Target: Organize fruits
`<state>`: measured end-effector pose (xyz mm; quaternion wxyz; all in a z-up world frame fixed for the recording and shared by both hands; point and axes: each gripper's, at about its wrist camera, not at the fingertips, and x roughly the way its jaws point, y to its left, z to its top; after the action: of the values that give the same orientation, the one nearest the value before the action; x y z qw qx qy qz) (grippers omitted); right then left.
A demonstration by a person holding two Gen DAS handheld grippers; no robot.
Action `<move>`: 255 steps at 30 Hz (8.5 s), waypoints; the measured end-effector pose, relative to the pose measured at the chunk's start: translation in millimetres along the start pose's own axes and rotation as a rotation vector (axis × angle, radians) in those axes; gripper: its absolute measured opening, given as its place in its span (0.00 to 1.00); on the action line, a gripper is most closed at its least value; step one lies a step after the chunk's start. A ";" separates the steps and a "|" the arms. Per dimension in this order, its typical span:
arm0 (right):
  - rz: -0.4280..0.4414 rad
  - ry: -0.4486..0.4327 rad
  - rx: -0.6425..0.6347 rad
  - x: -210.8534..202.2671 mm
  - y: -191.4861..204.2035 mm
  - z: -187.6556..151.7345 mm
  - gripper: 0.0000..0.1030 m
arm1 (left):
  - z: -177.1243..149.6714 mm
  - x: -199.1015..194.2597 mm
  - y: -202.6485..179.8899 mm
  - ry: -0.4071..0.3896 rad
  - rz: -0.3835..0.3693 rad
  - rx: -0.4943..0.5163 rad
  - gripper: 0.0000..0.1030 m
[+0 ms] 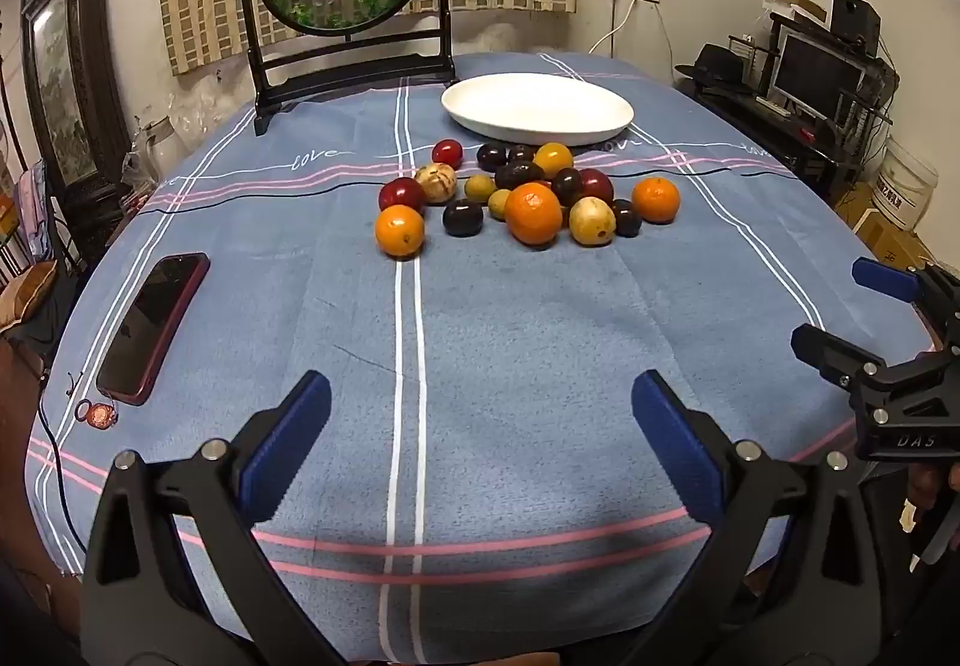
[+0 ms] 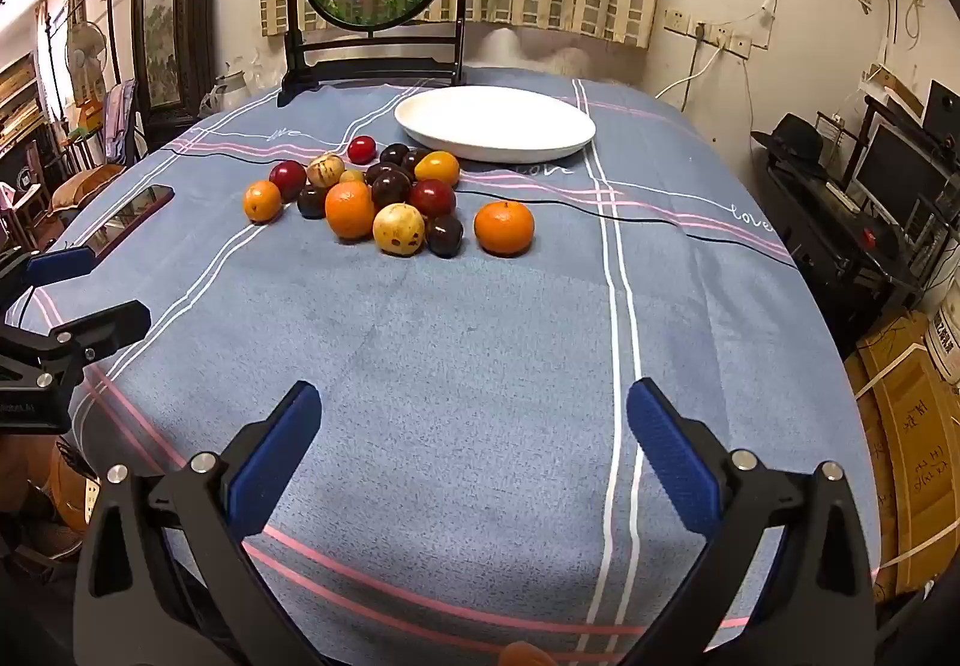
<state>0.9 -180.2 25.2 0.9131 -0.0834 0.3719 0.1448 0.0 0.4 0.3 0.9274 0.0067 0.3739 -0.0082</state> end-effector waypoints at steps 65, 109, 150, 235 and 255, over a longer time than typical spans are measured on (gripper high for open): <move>0.004 0.012 0.004 2.6 2.3 -4.5 0.99 | -5.7 0.7 -2.0 -0.003 0.005 0.019 0.98; 0.064 0.179 0.118 137.3 -37.1 79.3 0.53 | 26.9 73.1 55.4 0.038 -0.038 -0.014 0.98; 0.187 0.104 0.191 147.8 -60.3 108.3 0.42 | 95.4 137.1 91.3 0.108 -0.198 -0.157 0.37; 0.497 0.053 0.475 134.5 -45.4 53.3 0.37 | 89.5 168.4 -20.7 0.081 -0.297 0.259 0.48; 0.495 0.011 0.397 123.1 -43.7 79.5 0.37 | 104.8 135.9 14.0 0.051 -0.404 0.082 0.44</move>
<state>151.1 -175.9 -3.1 0.8466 0.1887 0.4069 0.2866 170.8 11.1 -18.4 0.8961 -0.0302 0.3903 -0.2091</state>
